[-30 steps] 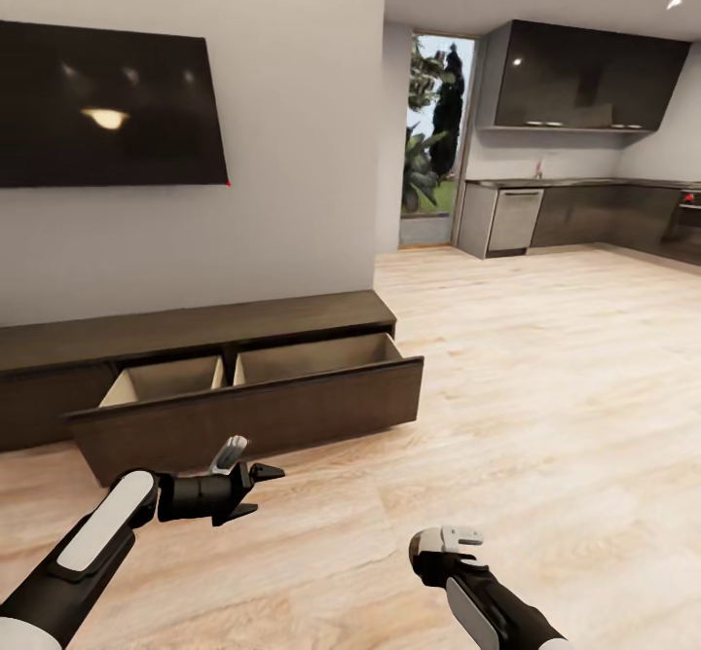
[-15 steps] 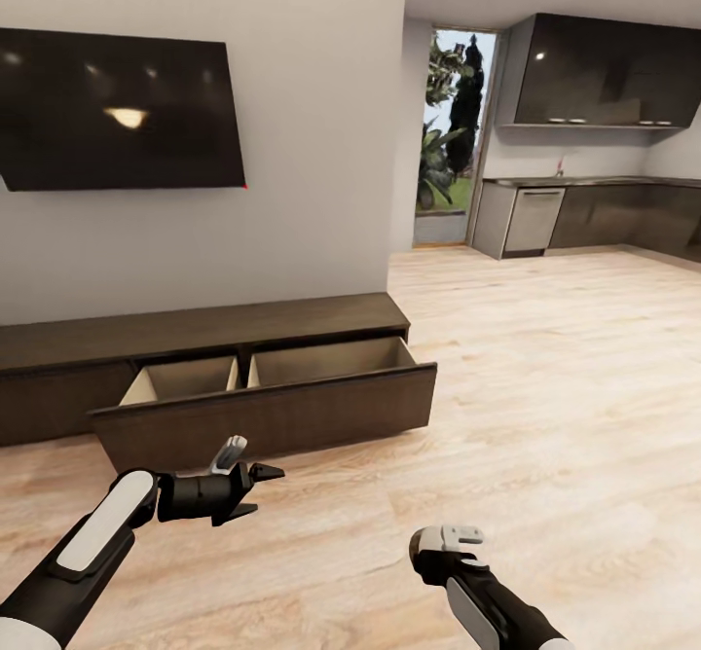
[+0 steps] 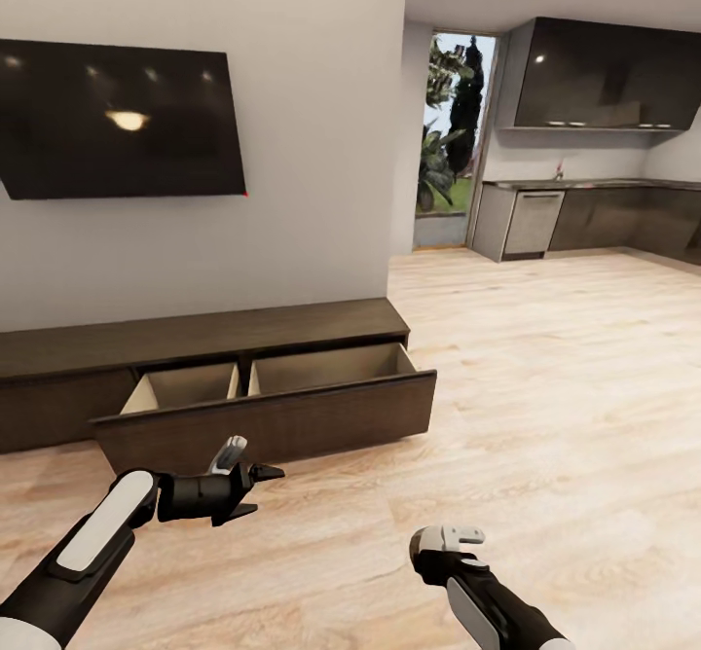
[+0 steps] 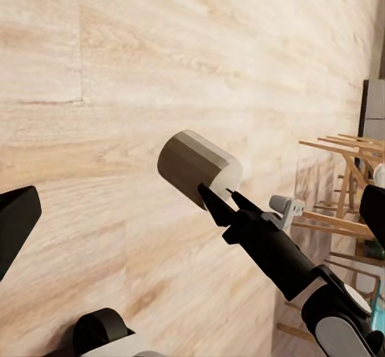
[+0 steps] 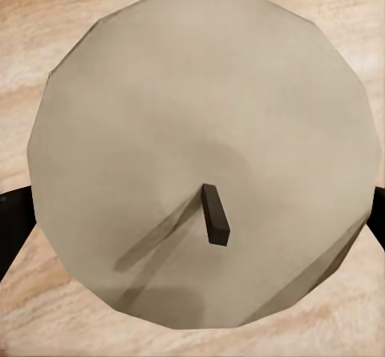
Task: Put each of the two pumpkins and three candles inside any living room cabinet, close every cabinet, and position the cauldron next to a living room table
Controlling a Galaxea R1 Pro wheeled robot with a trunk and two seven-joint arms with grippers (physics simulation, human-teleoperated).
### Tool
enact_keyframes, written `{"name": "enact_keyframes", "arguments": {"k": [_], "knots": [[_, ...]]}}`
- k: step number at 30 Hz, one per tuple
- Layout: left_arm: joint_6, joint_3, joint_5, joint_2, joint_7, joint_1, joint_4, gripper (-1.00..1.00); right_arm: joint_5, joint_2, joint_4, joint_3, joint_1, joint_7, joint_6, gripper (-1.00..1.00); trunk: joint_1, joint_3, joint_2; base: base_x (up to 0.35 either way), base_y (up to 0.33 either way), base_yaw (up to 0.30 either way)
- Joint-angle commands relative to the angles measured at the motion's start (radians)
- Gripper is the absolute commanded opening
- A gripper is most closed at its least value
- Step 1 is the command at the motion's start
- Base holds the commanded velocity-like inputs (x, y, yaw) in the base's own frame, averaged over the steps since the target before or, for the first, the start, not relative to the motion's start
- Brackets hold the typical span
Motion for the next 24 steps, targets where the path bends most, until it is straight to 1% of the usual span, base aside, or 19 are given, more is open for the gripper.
{"name": "enact_keyframes", "arguments": {"k": [1,4,7,21,24], "knots": [[0.000,-0.002,0.010,0.001,0.010,-0.001,-0.001,1.00,-0.009,-0.001,-0.002,0.007,-0.001,-0.009,0.005,-1.00,-0.004,0.002,0.007,0.000,0.000,0.000],[0.000,-0.002,0.010,0.001,0.010,-0.001,-0.001,1.00,-0.009,-0.001,-0.002,0.007,-0.001,-0.010,0.009,-1.00,-0.016,0.012,0.028,0.000,0.000,0.024],[0.000,-0.002,0.010,0.001,0.010,-0.001,-0.001,1.00,-0.009,-0.001,-0.002,0.007,-0.001,-0.010,0.010,-1.00,-0.027,0.021,0.049,0.000,0.000,0.173],[-0.001,-0.002,0.010,0.000,0.010,-0.001,-0.001,1.00,-0.009,-0.001,-0.002,0.007,-0.001,-0.010,0.006,-1.00,-0.081,0.065,0.147,0.000,0.000,0.278],[0.000,-0.002,0.011,0.002,0.009,-0.001,-0.004,1.00,-0.009,-0.001,-0.002,0.007,-0.001,-0.009,0.003,-1.00,-0.081,0.065,0.147,0.000,0.000,0.287]]}}
